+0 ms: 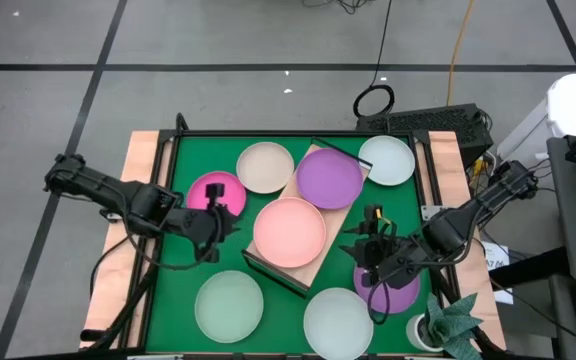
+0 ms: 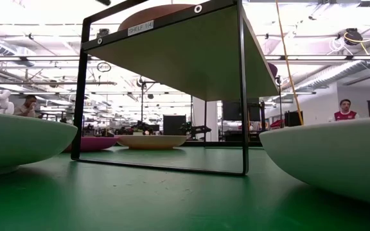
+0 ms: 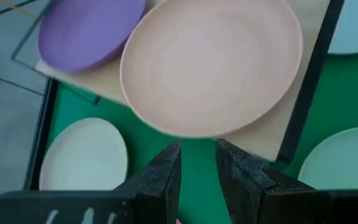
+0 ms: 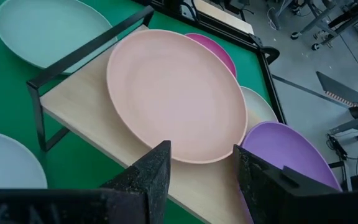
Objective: Place and stack plates onto a shelf
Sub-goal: Stack the pink plate on top of the light pink plate on the shelf
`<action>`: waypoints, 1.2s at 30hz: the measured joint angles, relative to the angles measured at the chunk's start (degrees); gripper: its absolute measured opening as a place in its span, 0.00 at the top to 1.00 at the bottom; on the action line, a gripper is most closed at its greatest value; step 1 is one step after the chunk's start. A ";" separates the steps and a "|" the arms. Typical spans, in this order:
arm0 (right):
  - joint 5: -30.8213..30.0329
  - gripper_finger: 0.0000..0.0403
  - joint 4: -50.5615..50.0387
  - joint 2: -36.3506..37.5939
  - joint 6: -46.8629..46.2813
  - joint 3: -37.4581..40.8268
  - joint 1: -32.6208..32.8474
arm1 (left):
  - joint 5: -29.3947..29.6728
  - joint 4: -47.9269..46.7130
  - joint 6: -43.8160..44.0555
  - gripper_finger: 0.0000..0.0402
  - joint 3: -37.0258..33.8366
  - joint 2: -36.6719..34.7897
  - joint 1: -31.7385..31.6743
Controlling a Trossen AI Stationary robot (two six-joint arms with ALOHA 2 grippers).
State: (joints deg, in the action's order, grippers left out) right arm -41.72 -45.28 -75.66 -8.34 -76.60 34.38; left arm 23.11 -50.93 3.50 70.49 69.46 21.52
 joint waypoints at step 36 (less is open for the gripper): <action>-0.26 0.61 0.00 0.00 0.04 0.00 0.96 | -0.72 10.07 16.34 0.73 -33.42 -12.49 -2.91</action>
State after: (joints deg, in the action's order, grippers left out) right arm -41.98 -45.28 -75.66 -8.30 -76.60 35.33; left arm 22.40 -40.86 19.84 37.07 56.97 18.61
